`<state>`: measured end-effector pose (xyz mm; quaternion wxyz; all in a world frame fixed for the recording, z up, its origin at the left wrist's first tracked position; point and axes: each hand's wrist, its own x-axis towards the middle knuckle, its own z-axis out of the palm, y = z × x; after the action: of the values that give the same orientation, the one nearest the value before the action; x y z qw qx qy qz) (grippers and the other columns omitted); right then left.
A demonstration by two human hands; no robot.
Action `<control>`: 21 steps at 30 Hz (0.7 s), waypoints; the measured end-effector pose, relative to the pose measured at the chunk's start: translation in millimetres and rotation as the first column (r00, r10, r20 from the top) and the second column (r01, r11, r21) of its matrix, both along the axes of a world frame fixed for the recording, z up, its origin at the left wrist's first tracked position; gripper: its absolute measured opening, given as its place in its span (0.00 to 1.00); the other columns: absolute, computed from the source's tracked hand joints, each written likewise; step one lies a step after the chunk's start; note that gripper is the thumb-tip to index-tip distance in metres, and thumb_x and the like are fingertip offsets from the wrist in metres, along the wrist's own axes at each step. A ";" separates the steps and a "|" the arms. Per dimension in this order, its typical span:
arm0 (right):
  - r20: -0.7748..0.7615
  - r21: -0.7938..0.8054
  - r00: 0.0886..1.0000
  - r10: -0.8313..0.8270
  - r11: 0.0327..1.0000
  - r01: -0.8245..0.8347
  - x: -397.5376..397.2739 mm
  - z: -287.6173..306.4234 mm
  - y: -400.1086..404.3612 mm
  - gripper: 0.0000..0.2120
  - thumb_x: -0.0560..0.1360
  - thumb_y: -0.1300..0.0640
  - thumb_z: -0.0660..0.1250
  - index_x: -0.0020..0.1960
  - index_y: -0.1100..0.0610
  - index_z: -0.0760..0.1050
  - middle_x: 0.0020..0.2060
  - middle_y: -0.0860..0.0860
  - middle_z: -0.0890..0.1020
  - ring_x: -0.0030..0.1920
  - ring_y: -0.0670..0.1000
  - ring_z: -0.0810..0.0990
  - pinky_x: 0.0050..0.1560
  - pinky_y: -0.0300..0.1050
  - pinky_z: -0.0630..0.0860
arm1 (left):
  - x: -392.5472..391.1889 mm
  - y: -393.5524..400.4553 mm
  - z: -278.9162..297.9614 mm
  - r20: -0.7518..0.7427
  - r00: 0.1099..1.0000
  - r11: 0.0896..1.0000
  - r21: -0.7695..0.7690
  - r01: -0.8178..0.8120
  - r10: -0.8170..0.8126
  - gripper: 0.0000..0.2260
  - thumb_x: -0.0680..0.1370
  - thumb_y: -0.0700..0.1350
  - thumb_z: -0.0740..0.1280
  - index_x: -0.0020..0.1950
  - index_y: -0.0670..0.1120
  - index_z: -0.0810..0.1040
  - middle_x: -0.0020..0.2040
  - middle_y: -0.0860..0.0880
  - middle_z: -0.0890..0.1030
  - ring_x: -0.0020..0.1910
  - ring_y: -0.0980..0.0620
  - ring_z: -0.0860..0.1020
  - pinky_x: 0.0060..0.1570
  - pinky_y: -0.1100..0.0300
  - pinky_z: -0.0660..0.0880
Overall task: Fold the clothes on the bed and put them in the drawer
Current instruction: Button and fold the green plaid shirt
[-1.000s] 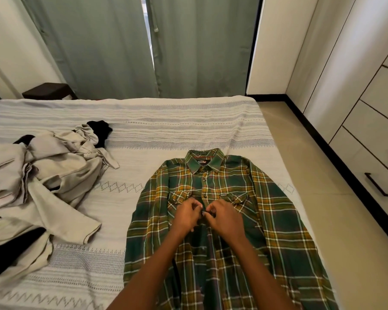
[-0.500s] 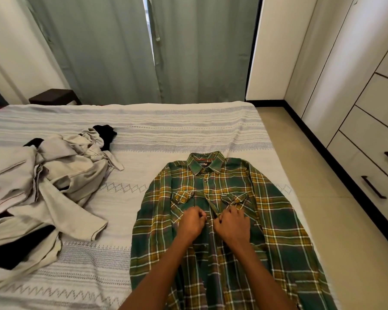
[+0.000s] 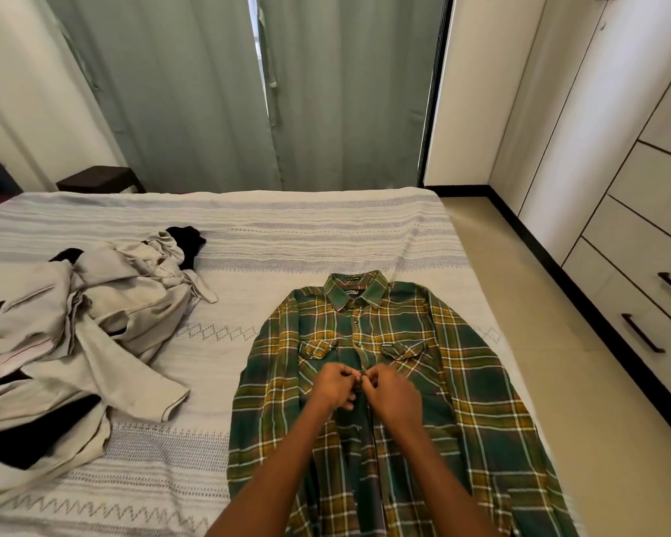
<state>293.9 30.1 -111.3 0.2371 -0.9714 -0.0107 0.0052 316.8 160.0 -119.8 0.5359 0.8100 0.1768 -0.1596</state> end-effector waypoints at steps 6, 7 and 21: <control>0.033 0.036 0.999 -0.015 0.999 0.014 1.5 -6.4 3.5 0.10 0.81 0.43 0.63 0.54 0.47 0.78 0.51 0.47 0.81 0.50 0.49 0.81 0.47 0.46 0.76 | -2.0 0.4 -0.5 -0.029 0.996 0.984 -0.152 -0.089 0.085 0.05 0.81 0.38 0.66 0.47 0.41 0.81 0.36 0.47 0.81 0.25 0.57 0.74 0.25 0.65 0.75; 0.037 0.049 0.999 -0.010 0.999 0.008 2.6 -8.2 2.9 0.10 0.80 0.44 0.63 0.54 0.47 0.79 0.51 0.46 0.81 0.50 0.49 0.81 0.47 0.46 0.76 | -1.7 1.1 -0.5 -0.034 0.994 0.979 -0.172 -0.108 0.103 0.05 0.81 0.38 0.66 0.47 0.41 0.81 0.36 0.47 0.81 0.25 0.58 0.74 0.25 0.65 0.75; 0.056 -0.003 0.988 0.144 0.990 -0.144 9.5 -11.8 -14.5 0.08 0.79 0.46 0.65 0.58 0.44 0.77 0.53 0.43 0.81 0.53 0.48 0.80 0.47 0.46 0.75 | -1.8 1.0 -5.0 0.078 0.992 0.984 -0.153 -0.090 0.103 0.06 0.80 0.36 0.65 0.55 0.43 0.72 0.39 0.44 0.79 0.28 0.53 0.74 0.25 0.61 0.73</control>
<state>303.4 15.6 -123.1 0.2360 -0.9678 -0.0875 -0.0048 315.0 161.0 -124.8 0.6091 0.7642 0.1804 -0.1112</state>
